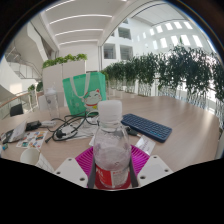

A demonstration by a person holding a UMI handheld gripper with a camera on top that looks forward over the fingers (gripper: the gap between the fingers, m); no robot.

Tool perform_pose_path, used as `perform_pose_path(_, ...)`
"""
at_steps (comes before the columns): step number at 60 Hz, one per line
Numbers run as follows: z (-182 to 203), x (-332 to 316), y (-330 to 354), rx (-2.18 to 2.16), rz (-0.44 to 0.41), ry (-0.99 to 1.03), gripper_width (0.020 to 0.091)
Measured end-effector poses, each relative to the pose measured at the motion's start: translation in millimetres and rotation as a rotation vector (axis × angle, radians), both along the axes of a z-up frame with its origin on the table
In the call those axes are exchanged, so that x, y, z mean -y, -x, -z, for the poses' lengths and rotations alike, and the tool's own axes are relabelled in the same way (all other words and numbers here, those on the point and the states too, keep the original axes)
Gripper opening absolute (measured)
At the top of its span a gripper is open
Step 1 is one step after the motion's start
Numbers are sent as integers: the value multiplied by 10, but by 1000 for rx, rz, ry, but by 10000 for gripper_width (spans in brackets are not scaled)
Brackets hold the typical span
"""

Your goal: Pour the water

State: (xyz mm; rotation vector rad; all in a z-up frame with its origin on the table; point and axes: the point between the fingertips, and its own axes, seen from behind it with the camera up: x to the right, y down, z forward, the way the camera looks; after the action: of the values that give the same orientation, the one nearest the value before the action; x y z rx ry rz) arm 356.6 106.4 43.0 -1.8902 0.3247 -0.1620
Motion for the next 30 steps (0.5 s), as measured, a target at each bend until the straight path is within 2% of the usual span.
perform_pose_path(6, 6, -12, -29, 6, -4, -11, 506)
perform_pose_path(12, 16, 26, -7, -12, 5, 11, 556)
perform_pose_path(14, 100, 88, -4, -31, 16, 53, 612)
perform_pose_path(18, 176, 201, 17, -67, 35, 97, 791)
perform_pose_path(20, 134, 271, 56, -82, 38, 93, 840)
perform_pose_path(30, -47, 842, 333, -86, 55, 136, 835)
